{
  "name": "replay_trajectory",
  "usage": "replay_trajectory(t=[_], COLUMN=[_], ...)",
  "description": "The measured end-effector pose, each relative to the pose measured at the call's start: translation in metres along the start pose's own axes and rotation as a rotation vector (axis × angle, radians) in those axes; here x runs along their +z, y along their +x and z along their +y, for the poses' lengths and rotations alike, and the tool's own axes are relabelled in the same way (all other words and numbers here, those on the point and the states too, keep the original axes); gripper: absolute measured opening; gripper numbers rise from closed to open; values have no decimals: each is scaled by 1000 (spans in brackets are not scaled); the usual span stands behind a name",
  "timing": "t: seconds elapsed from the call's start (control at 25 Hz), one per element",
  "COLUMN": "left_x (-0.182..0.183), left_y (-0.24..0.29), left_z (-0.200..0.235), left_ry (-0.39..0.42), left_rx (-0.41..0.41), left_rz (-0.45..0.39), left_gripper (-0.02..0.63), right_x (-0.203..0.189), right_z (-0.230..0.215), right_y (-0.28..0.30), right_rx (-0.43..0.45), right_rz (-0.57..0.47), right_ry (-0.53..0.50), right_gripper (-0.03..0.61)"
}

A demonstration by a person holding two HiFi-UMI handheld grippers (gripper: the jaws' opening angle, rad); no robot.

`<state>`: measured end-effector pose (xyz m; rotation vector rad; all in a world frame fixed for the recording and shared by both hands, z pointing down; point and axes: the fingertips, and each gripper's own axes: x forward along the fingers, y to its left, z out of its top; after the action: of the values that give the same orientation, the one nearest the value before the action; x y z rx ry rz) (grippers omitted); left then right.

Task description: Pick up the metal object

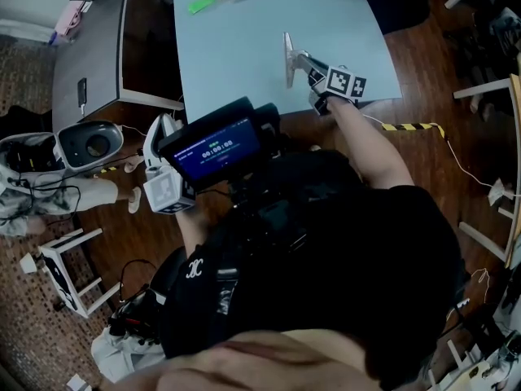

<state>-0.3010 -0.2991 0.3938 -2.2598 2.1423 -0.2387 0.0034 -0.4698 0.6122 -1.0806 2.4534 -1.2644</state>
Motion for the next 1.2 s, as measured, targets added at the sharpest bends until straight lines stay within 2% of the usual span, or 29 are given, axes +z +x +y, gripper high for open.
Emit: replay_trajectory(t=[0.2,0.36,0.6,0.8,1.0,1.2], left_x=[7,12,16,18,19,22], left_y=[3,7,19,24,30,48], left_z=[-7,-12,-31,-40,-43,-64], left_ry=[-7,-3,16,24,21,40], left_rx=[-21,-41,-87,-125,-151,-175], left_rz=[-20,-31,-51,-66,-70,-71], left_gripper=[8,8,8,8,9,8], right_x=[56,82,110,132,138,155], right_z=[47,85,114,138,160,155], right_y=[-29,-51,-80,-108,-124,-139], right_rx=[-9,-8,-25,-62,-142,-197], right_rz=[-138,-204,-284,-382,-457,-504], right_ry=[-252,-436,-605,-704,-895,-984], right_gripper=[-2,-3,-5,-6,-6,-6])
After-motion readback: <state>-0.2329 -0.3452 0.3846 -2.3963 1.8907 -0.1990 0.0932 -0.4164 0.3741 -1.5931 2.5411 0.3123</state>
